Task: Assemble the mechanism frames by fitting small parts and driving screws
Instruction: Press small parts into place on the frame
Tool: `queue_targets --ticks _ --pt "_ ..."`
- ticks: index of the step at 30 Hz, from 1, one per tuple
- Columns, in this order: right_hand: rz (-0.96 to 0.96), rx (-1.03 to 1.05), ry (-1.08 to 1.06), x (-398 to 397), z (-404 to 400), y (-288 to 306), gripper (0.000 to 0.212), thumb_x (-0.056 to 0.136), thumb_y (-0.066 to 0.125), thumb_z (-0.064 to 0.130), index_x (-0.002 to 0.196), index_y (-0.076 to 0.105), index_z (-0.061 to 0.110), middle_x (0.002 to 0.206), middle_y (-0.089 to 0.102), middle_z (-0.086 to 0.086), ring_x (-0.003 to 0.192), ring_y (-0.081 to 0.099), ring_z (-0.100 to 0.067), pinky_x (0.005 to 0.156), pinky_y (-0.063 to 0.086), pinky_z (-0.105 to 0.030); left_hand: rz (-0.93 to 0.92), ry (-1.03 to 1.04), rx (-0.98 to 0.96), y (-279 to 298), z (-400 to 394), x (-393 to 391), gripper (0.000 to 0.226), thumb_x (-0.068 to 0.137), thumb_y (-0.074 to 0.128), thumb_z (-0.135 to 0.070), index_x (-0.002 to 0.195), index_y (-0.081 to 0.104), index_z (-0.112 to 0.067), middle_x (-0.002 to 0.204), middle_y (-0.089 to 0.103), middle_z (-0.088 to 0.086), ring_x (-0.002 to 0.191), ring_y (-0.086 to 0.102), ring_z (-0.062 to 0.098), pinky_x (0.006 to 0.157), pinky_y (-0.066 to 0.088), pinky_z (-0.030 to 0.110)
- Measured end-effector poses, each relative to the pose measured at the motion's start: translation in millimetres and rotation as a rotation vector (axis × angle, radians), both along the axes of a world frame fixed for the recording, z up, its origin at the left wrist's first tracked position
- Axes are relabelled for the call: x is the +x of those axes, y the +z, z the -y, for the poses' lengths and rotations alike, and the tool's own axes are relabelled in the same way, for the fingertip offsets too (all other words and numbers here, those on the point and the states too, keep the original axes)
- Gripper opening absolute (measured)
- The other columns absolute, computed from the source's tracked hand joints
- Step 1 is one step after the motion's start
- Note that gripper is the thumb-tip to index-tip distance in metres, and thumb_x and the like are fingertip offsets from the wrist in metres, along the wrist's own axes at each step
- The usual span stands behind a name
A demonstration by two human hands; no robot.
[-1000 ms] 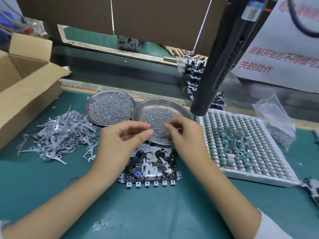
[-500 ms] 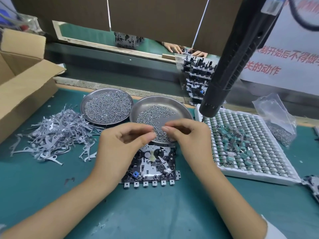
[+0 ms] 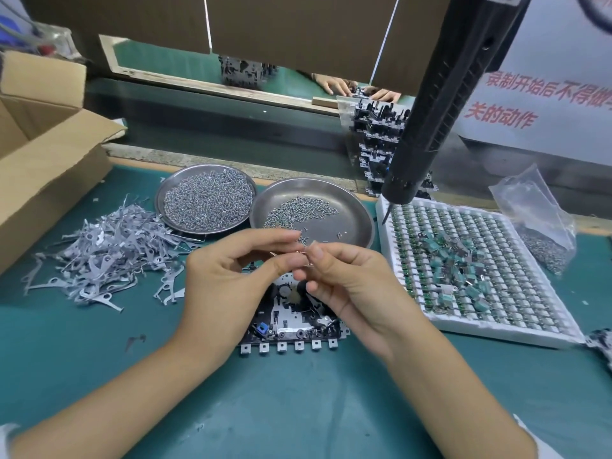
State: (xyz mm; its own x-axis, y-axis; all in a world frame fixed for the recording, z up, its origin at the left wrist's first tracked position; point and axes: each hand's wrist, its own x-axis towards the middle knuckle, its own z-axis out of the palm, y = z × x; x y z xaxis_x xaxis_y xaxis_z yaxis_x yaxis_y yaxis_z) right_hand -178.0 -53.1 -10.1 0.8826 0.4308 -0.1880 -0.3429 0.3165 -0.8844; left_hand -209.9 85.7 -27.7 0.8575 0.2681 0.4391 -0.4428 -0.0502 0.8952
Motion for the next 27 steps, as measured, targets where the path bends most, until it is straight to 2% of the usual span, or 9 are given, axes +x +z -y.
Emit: queue_targets --ticks 7,12,18,23,27 --pt "-0.085 0.050 0.038 -0.7 -0.7 2.2 0.011 0.062 0.070 0.016 0.065 0.076 0.008 0.067 0.070 -0.006 0.061 0.066 -0.009 0.054 0.050 -0.013 0.053 -0.006 -0.031 -1.6 0.9 0.2 0.027 0.064 0.076 -0.011 0.087 0.075 -0.024 0.078 0.074 -0.010 0.077 0.071 0.009 0.074 0.053 0.016" --pt "-0.136 0.089 0.103 -0.8 0.9 5.2 0.013 0.061 0.069 0.016 0.067 0.076 0.006 0.065 0.069 -0.005 0.059 0.066 -0.009 0.054 0.050 -0.013 0.057 -0.033 -0.057 1.8 2.8 -1.2 0.028 0.061 0.076 -0.014 0.089 0.073 -0.019 0.077 0.074 -0.008 0.075 0.071 0.011 0.073 0.053 0.017" --pt "-0.122 0.097 0.122 -0.5 1.6 5.6 0.018 0.054 0.073 0.021 0.066 0.075 0.008 0.065 0.069 -0.003 0.059 0.066 -0.008 0.055 0.051 -0.013 0.054 -0.050 -0.082 4.6 3.4 -2.5 0.028 0.059 0.076 -0.012 0.086 0.073 -0.018 0.075 0.074 -0.007 0.073 0.071 0.010 0.071 0.053 0.016" --pt "-0.108 0.062 0.119 0.4 3.7 4.7 0.017 0.052 0.075 0.022 0.063 0.075 0.009 0.067 0.070 -0.004 0.060 0.066 -0.009 0.055 0.051 -0.013 0.107 -0.050 0.041 3.8 0.4 -2.6 0.025 0.064 0.078 -0.011 0.088 0.075 -0.016 0.082 0.074 -0.004 0.077 0.070 0.014 0.076 0.054 0.021" --pt "-0.099 0.050 0.147 1.7 6.6 4.1 0.013 0.061 0.071 0.017 0.068 0.074 0.007 0.070 0.071 -0.007 0.059 0.066 -0.010 0.055 0.051 -0.014 0.199 -0.025 0.209 4.0 -0.9 -3.1 0.020 0.069 0.075 -0.013 0.089 0.073 -0.016 0.080 0.073 -0.002 0.077 0.069 0.012 0.075 0.052 0.021"
